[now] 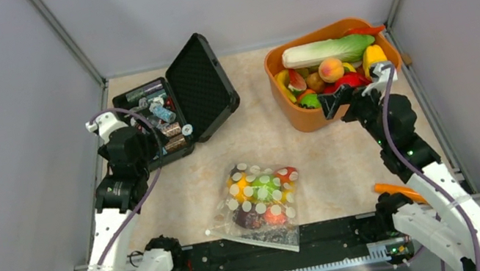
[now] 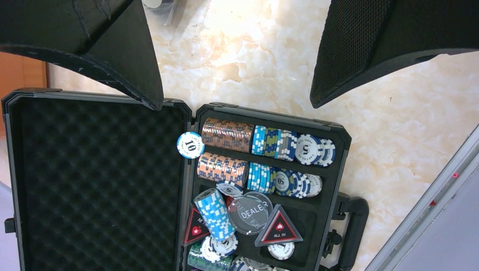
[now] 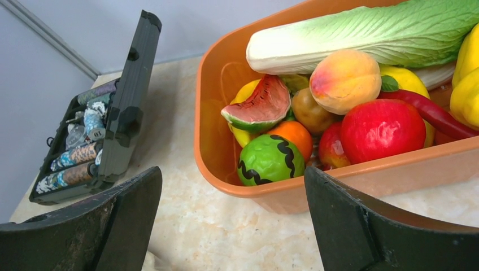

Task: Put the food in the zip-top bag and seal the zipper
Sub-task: Reset both arms

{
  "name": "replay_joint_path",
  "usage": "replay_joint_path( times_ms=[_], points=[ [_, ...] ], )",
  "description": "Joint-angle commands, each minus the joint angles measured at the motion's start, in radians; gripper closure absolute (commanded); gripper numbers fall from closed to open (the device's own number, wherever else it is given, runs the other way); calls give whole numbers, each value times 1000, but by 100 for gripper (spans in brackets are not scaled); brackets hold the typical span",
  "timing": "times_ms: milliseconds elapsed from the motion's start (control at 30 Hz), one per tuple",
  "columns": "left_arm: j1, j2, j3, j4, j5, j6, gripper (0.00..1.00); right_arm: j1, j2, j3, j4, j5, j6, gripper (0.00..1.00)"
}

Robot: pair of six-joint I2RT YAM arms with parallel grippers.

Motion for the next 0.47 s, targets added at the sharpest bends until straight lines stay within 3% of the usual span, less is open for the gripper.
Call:
replay_joint_path(
  times_ms=[0,433],
  points=[
    [5,0,18,23,1,16,1,-2,-14,-6,36,-1,-15,6],
    [5,-22,17,20,-7,34,1,-3,-15,-11,39,5,-13,6]
  ],
)
